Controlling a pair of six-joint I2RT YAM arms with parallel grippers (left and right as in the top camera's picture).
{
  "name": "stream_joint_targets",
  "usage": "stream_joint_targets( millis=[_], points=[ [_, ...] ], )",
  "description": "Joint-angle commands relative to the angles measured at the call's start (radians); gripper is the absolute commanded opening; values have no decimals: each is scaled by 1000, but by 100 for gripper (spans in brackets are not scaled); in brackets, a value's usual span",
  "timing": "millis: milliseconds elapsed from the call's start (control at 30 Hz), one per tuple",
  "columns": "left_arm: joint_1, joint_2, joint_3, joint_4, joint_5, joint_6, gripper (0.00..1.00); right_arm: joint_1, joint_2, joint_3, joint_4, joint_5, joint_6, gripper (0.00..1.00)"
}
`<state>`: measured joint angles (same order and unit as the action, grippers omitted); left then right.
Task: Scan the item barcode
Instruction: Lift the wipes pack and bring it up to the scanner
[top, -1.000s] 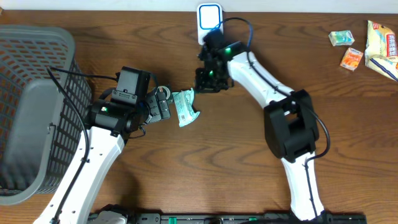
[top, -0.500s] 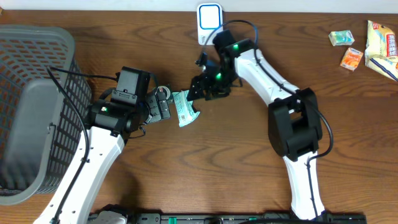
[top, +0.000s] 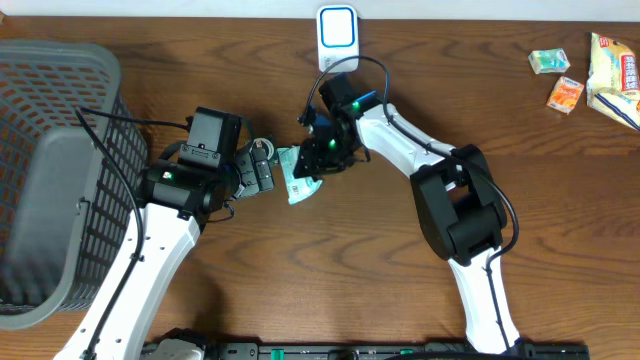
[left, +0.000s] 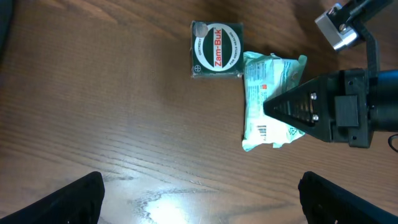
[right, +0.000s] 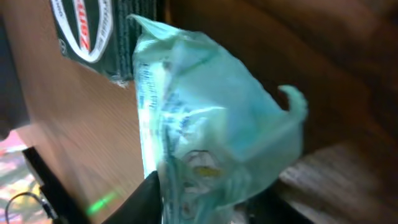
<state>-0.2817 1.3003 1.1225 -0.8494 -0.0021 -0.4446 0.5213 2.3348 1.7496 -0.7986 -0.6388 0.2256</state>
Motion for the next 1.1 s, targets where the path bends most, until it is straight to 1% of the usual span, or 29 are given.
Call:
stream_joint_targets(
  millis=[0,67,100,133,367,633,800,900,933,967,1033,1067],
  points=[
    [2,-2,13,-3,-2,-1,97,-8,3,-14,-8,32,10,13],
    [2,-2,13,-3,-2,-1,98,-23,-2,-4,-8,3,9,9],
    [2,-2,13,-3,-2,-1,98,-34,-7,4,-8,-20,5,4],
    [2,-2,13,-3,-2,-1,98,-43,-9,12,-8,-43,2,1],
    [2,-2,13,-3,-2,-1,97,-140,-72,80,-8,-206,-49,1],
    [2,-2,13,-3,-2,-1,98,-260,-264,100,49,-210,-68,1],
    [2,-2,13,-3,-2,-1,98,-299,-368,100,119,-209,-66,1],
    [2,-2,13,-3,-2,-1,98,-309,-394,100,117,-199,-66,1],
    [2,-2,13,-3,-2,-1,98,-309,-394,100,106,-179,-66,4],
    [2,-2,13,-3,-2,-1,97,-309,-393,100,92,-150,-66,15],
    [2,-2,13,-3,-2,-1,98,-303,-380,100,54,-50,-66,27],
    [2,-2,13,-3,-2,-1,98,-298,-372,100,41,-8,-66,32]
  ],
)
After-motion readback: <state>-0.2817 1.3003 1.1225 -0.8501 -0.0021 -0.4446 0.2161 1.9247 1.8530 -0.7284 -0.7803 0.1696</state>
